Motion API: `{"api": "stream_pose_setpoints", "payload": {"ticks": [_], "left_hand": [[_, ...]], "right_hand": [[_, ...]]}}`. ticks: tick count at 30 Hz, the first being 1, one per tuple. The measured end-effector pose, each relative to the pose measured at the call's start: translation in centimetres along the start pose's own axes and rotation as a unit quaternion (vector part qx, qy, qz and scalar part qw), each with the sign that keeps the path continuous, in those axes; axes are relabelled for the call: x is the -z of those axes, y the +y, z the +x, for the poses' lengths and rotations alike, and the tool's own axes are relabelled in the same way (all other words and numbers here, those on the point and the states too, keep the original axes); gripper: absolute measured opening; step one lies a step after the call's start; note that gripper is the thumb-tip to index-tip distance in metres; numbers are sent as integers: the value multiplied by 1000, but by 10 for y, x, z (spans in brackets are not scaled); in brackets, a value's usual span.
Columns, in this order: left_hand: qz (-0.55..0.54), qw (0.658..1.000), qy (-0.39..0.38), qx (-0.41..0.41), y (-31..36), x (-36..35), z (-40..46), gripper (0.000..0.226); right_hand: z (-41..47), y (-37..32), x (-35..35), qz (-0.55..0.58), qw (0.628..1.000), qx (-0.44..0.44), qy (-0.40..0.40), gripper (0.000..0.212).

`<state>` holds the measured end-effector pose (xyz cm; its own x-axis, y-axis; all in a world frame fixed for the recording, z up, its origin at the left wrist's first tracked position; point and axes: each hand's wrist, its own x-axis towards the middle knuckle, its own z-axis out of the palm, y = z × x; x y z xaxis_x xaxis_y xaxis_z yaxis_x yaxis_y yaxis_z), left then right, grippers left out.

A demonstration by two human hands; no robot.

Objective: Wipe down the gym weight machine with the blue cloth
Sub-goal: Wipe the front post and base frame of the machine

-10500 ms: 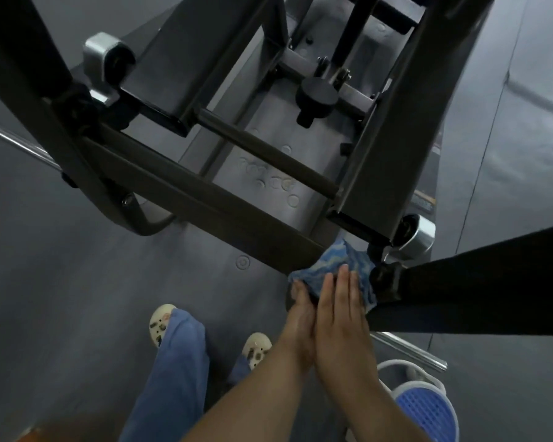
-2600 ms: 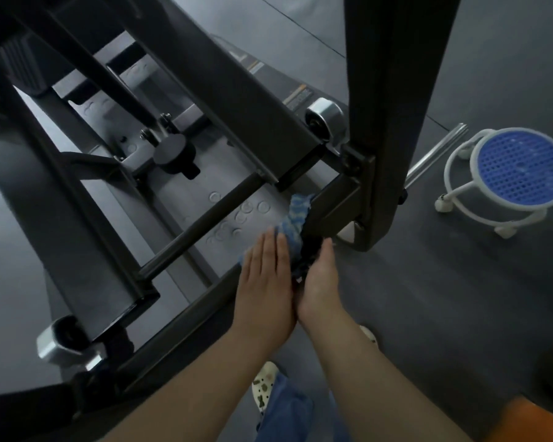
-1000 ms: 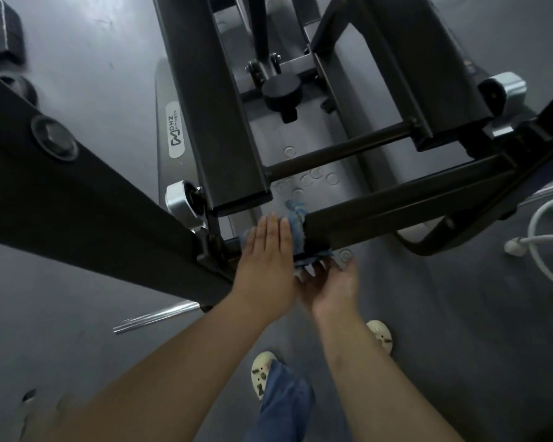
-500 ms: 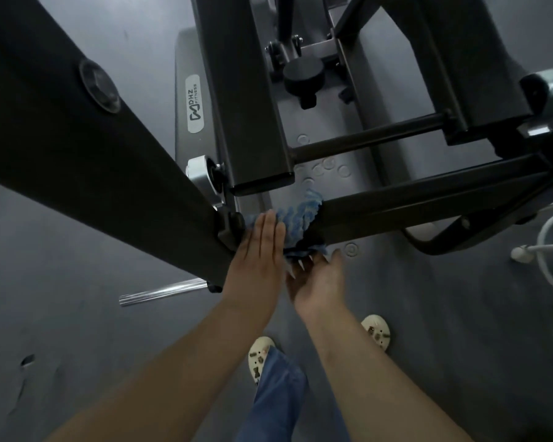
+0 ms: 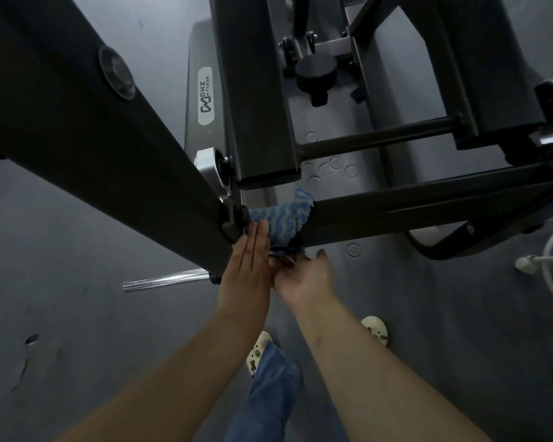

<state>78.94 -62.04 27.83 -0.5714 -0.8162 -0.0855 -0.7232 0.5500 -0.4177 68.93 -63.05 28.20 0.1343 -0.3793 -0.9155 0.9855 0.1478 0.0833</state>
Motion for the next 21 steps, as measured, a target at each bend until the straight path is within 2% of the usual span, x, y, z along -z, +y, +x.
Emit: {"api": "stream_pose_setpoints", "payload": {"ticks": [2,4,8,14,20,21], "left_hand": [[-35,999,-4,-18,-1,2,2,57],[-51,997,-40,-32,-4,6,4,64],[-87,995,-29,-51,-9,4,6,52],[-151,985,-51,-63,9,19,23,54],[-142,982,-41,-121,18,39,46,48],[-146,979,-54,-130,20,47,53,53]], "right_hand": [[0,-5,0,11,1000,-7,2,62],[-1,-11,-1,25,999,-20,-4,64],[-5,-24,1,19,999,-32,-3,67],[-13,-42,4,23,999,-28,-11,67],[-22,-61,5,-7,1000,-10,2,66],[-24,-65,6,-15,1000,-6,7,65]]}}
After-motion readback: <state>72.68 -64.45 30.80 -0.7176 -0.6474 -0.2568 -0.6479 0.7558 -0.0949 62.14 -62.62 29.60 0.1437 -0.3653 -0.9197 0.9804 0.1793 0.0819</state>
